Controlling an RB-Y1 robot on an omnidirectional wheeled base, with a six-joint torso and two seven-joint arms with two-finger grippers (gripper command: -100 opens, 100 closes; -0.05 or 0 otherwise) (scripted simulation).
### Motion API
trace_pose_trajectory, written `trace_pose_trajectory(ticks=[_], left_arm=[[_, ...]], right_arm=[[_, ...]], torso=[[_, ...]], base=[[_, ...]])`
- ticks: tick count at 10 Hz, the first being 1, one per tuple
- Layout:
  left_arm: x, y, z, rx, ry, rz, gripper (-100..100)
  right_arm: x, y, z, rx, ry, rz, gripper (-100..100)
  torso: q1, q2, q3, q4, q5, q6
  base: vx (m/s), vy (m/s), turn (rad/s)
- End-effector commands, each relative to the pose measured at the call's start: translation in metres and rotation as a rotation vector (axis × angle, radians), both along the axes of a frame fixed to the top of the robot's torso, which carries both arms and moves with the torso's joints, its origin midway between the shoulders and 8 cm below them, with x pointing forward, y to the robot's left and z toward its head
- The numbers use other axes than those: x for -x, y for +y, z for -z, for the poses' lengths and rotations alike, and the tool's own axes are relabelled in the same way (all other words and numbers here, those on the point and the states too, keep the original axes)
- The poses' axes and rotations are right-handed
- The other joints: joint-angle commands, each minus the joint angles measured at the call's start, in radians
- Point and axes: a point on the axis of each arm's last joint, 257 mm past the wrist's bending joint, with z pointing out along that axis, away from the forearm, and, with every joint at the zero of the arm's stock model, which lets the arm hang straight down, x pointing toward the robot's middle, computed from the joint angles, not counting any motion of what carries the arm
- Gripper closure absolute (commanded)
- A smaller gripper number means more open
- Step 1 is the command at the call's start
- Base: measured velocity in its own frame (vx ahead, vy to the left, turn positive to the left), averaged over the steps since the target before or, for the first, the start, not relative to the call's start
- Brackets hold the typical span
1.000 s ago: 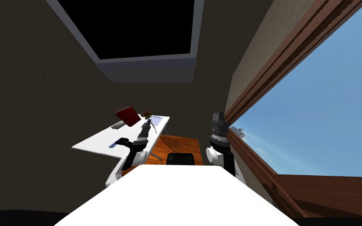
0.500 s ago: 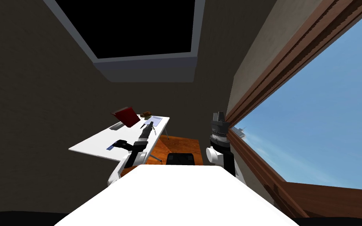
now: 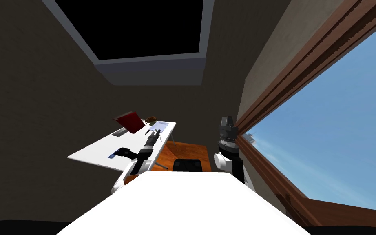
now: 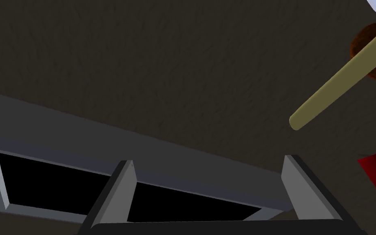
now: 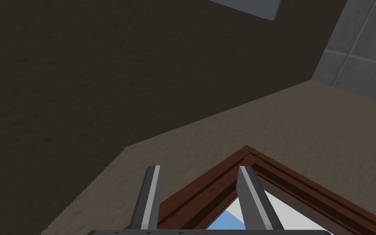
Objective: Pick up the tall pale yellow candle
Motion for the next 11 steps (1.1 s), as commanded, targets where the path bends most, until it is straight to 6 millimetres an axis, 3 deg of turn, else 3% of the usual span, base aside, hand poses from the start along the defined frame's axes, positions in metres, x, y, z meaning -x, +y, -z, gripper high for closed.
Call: trace_pose_trajectory(ticks=[1, 6, 11], left_arm=[[-0.003, 0.007, 0.015, -0.067, 0.036, -0.015, -100], [-0.001, 0.027, 0.059, -0.262, 0.144, -0.042, -100], [0.004, 0.05, 0.091, -0.443, 0.232, -0.047, -100]], right_arm=[[0.0, 0.0, 0.0, 0.0, 0.0, 0.0, 0], [0.0, 0.0, 0.0, 0.0, 0.0, 0.0, 0], [0.0, 0.0, 0.0, 0.0, 0.0, 0.0, 0]], torso=[[0.0, 0.0, 0.0, 0.0, 0.0, 0.0], [0.0, 0.0, 0.0, 0.0, 0.0, 0.0], [0.0, 0.001, 0.0, 0.0, 0.0, 0.0]], base=[[0.041, -0.001, 0.004], [0.039, 0.001, 0.003], [0.03, 0.002, 0.002]])
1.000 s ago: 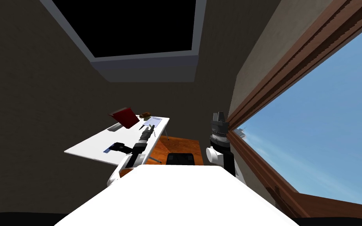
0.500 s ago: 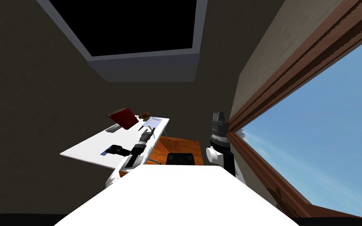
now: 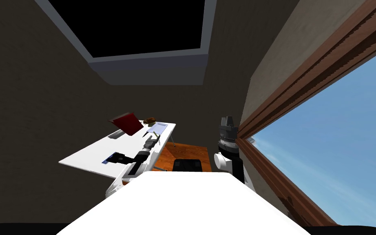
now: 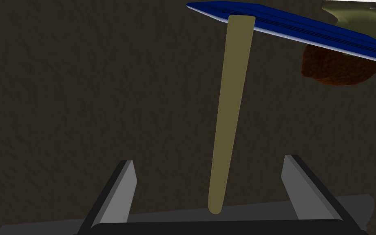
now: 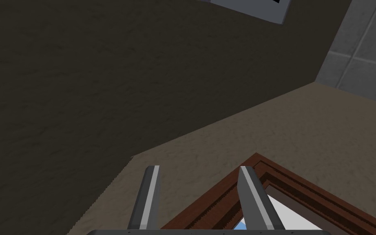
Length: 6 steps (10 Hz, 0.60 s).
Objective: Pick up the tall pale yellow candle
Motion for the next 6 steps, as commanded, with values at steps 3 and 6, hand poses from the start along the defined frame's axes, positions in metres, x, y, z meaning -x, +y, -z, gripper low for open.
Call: trace_pose_trajectory(ticks=[3, 6], left_arm=[[0.001, 0.006, 0.005, -0.048, 0.02, 0.003, 0], [-0.026, 0.004, 0.007, -0.052, 0.007, 0.048, -100]], right_arm=[[0.0, 0.0, 0.0, 0.0, 0.0, 0.0, 0], [0.0, 0.0, 0.0, 0.0, 0.0, 0.0, 0]], torso=[[0.0, 0.001, 0.0, 0.0, 0.0, 0.0], [-0.003, 0.004, 0.002, 0.001, -0.001, 0.0]], base=[[0.016, 0.001, 0.002], [-0.035, -0.038, 0.075]])
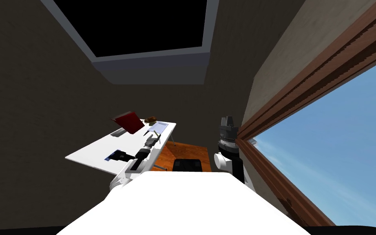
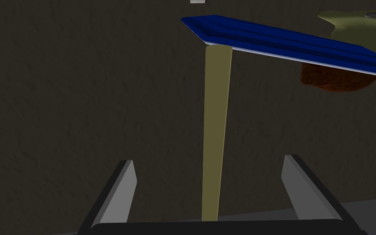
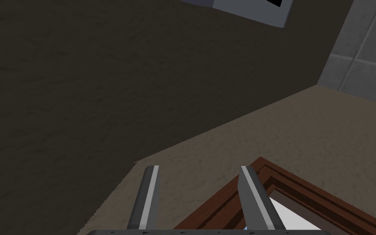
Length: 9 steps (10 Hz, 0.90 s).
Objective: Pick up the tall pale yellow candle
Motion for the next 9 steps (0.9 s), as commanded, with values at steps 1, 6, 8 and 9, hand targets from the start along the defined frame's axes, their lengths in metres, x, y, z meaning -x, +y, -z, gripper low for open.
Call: trace_pose_trajectory(ticks=[1, 6, 8, 9], left_arm=[[-0.013, -0.002, 0.003, 0.006, 0.001, 0.009, -100], [-0.049, -0.002, 0.003, 0.006, -0.008, 0.046, -100], [-0.061, -0.001, 0.003, 0.001, -0.008, 0.062, -100], [-0.066, 0.0, 0.004, 0.006, -0.006, 0.059, -100]], right_arm=[[0.0, 0.0, 0.0, 0.0, 0.0, 0.0, 0], [0.0, 0.0, 0.0, 0.0, 0.0, 0.0, 0], [0.0, 0.0, 0.0, 0.0, 0.0, 0.0, 0], [0.0, 0.0, 0.0, 0.0, 0.0, 0.0, 0]], torso=[[0.0, 0.0, 0.0, 0.0, 0.0, 0.0], [0.0, 0.0, 0.0, 0.0, 0.0, 0.0], [0.001, -0.001, -0.001, 0.0, 0.0, 0.0], [0.001, -0.001, -0.001, 0.0, 0.0, 0.0]], base=[[-0.035, -0.042, 0.048], [-0.032, -0.034, 0.051], [-0.017, -0.024, 0.033], [-0.029, -0.032, 0.057]])
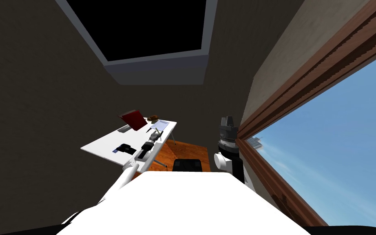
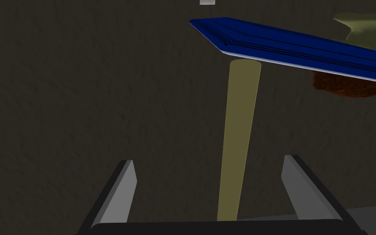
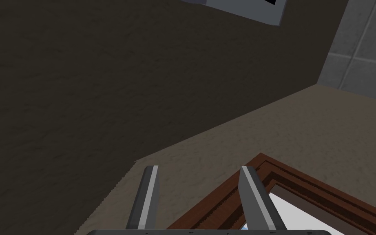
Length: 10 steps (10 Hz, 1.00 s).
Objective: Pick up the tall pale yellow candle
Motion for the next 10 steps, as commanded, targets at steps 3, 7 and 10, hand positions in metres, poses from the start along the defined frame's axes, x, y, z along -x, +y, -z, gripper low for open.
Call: trace_pose_trajectory(ticks=[3, 7, 10], left_arm=[[-0.019, 0.004, 0.003, 0.002, 0.009, 0.01, -100], [-0.049, 0.006, -0.009, -0.008, -0.005, 0.039, -100], [-0.069, 0.007, -0.021, -0.01, -0.017, 0.05, -100]], right_arm=[[0.0, 0.0, 0.0, 0.0, 0.0, 0.0, 0], [0.0, 0.0, 0.0, 0.0, 0.0, 0.0, 0], [0.0, 0.0, 0.0, 0.0, 0.0, 0.0, 0]], torso=[[0.0, 0.0, 0.0, 0.0, 0.0, 0.0], [0.001, 0.0, 0.0, 0.0, 0.0, 0.0], [-0.001, 0.0, 0.0, 0.0, 0.0, 0.0]], base=[[-0.032, -0.026, 0.052], [-0.033, -0.028, 0.052], [-0.034, -0.04, 0.056]])
